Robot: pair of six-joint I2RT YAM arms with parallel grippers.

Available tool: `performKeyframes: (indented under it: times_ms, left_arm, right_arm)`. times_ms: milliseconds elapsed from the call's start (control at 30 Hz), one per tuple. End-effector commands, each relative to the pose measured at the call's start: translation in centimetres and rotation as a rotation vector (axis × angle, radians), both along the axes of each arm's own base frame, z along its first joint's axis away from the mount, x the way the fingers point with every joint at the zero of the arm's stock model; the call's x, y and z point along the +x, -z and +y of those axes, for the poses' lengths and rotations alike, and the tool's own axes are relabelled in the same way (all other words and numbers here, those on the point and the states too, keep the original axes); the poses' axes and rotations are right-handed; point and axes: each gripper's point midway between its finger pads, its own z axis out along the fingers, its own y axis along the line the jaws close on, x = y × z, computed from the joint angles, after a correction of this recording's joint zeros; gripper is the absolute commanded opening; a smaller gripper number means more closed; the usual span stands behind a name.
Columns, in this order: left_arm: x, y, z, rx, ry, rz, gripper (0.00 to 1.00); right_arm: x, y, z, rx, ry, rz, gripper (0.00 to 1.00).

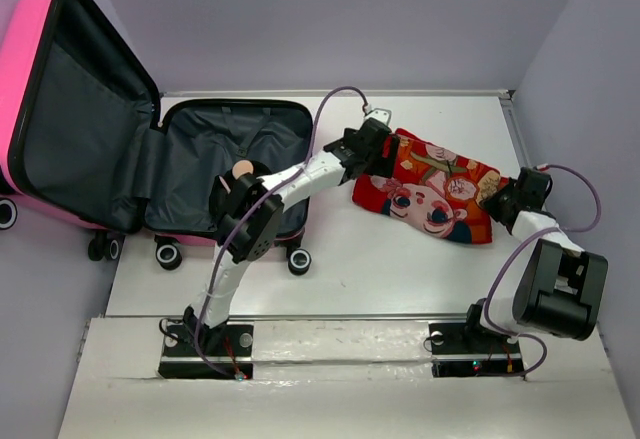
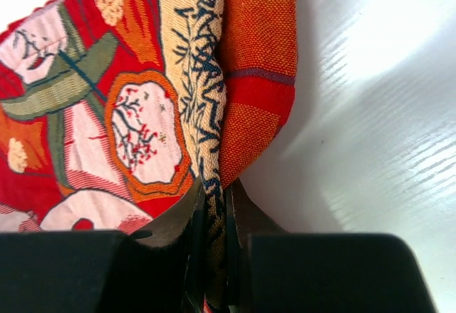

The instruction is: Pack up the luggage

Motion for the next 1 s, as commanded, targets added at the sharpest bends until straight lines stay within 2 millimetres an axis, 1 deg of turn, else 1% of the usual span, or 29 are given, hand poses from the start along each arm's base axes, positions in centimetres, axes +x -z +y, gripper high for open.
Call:
performKeyframes:
  times_ms: [0, 67, 100, 167, 233, 267, 300, 367, 400, 467, 500, 567, 633, 667, 733, 767, 833, 867, 933, 967]
  left_arm:
    - [1.1, 1.3, -1.3, 0.007, 0.061, 0.06, 0.99]
    - [1.4, 2.5, -1.6, 0.021, 0.064, 0.08, 0.99]
    - [1.9, 3.5, -1.9, 0.029, 0.063, 0.09, 0.99]
    - [2.1, 4.8, -1.8, 0.047, 0.061, 0.113, 0.99]
    - [2.2, 6.1, -2.2, 0.055, 0.061, 0.13, 0.99]
    - [2.0, 6.6, -2.5, 0.048, 0.072, 0.144, 0.99]
    - [1.5, 7.6, -3.0, 0.035, 0.093, 0.174, 0.99]
    - [0.9, 8.5, -3.8, 0.025, 0.114, 0.189, 0.99]
    - [0.2, 9.5, -4.5, 0.03, 0.134, 0.203, 0.99]
    - [-0.5, 10.5, -5.2, 0.029, 0.152, 0.22, 0.98]
    - [-1.3, 11.3, -6.0, 0.018, 0.178, 0.238, 0.96]
    - [-1.9, 11.5, -6.6, 0.01, 0.185, 0.246, 0.95]
    - [-2.5, 11.0, -7.5, -0.042, 0.222, 0.235, 0.84]
    - [-2.7, 10.8, -7.7, -0.063, 0.224, 0.244, 0.76]
    - [-3.3, 11.0, -8.1, -0.09, 0.243, 0.26, 0.67]
    - [-3.4, 11.0, -8.2, -0.098, 0.249, 0.266, 0.56]
    - [-3.6, 11.0, -8.3, -0.103, 0.262, 0.269, 0.44]
    - [-3.6, 10.9, -8.3, -0.104, 0.266, 0.267, 0.37]
    - [-3.4, 10.4, -8.2, -0.114, 0.268, 0.253, 0.06]
    - [-3.2, 9.9, -8.1, -0.121, 0.268, 0.242, 0.06]
  right_arm:
    - [1.1, -0.8, 0.1, 0.002, -0.023, -0.065, 0.07]
    - [1.2, -0.9, 0.3, 0.011, -0.035, -0.07, 0.07]
    - [1.2, -0.9, 0.4, 0.016, -0.041, -0.072, 0.07]
    - [1.3, -0.9, 0.7, 0.025, -0.054, -0.079, 0.07]
    - [1.3, -1.1, 0.9, 0.03, -0.062, -0.09, 0.07]
    - [1.4, -1.3, 1.0, 0.034, -0.065, -0.098, 0.07]
    - [1.5, -1.4, 1.1, 0.037, -0.068, -0.102, 0.07]
    - [1.5, -1.5, 1.3, 0.045, -0.079, -0.111, 0.07]
    - [1.5, -1.5, 1.4, 0.049, -0.08, -0.114, 0.07]
    - [1.5, -1.7, 1.9, 0.066, -0.096, -0.127, 0.07]
    - [1.7, -2.0, 2.1, 0.076, -0.099, -0.142, 0.07]
    - [1.6, -2.0, 2.8, 0.107, -0.122, -0.153, 0.07]
    - [1.6, -2.1, 3.3, 0.134, -0.134, -0.17, 0.07]
    - [1.6, -2.1, 3.5, 0.142, -0.137, -0.175, 0.07]
    - [1.7, -2.5, 3.8, 0.154, -0.15, -0.189, 0.07]
    - [1.7, -2.4, 3.9, 0.158, -0.152, -0.189, 0.07]
    - [1.7, -2.7, 4.0, 0.158, -0.157, -0.197, 0.07]
    - [1.6, -2.7, 4.0, 0.159, -0.158, -0.198, 0.07]
    - [1.6, -2.9, 4.2, 0.159, -0.167, -0.207, 0.07]
    - [1.6, -2.9, 4.3, 0.16, -0.17, -0.208, 0.07]
